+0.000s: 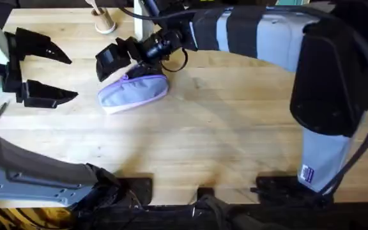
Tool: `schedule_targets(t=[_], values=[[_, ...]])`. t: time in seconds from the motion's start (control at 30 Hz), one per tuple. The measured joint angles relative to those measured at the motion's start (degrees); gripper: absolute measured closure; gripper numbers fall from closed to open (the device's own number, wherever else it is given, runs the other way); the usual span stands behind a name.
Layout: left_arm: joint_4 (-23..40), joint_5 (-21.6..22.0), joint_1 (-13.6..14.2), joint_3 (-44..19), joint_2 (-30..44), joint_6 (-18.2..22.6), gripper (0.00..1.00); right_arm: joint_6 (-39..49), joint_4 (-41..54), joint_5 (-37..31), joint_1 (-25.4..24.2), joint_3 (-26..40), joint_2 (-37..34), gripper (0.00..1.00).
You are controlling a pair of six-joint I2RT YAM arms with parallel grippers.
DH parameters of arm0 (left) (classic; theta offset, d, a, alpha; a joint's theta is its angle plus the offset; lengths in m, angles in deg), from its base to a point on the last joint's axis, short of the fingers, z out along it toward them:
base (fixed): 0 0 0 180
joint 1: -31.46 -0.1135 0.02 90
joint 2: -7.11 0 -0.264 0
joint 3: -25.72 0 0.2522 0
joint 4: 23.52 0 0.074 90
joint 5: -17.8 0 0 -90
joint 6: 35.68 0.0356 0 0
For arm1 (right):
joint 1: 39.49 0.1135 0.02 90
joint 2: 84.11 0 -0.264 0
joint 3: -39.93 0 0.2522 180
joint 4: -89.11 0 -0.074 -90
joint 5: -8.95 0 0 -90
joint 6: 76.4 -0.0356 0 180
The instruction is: Unzip the bag, pick up the pens from the table one at a time and place them inside, then zip the bag closed.
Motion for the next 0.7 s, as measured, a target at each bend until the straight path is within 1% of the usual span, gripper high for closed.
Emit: schedule_targets(t=[0.23, 0.63, 0.7], values=[[0.0, 0.0, 0.0, 0.0, 0.0, 0.0, 0.007, -0.2, -0.4, 3.0, -0.9, 0.0, 0.0, 0.004], [0.0, 0.0, 0.0, 0.0, 0.0, 0.0, 0.008, -0.2, -0.5, 3.8, -1.8, 0.0, 0.2, 0.004], [0.2, 0.0, 0.0, 0.0, 0.0, 0.0, 0.007, -0.2, -0.5, 3.8, -2.3, 0.0, 1.4, 0.004]])
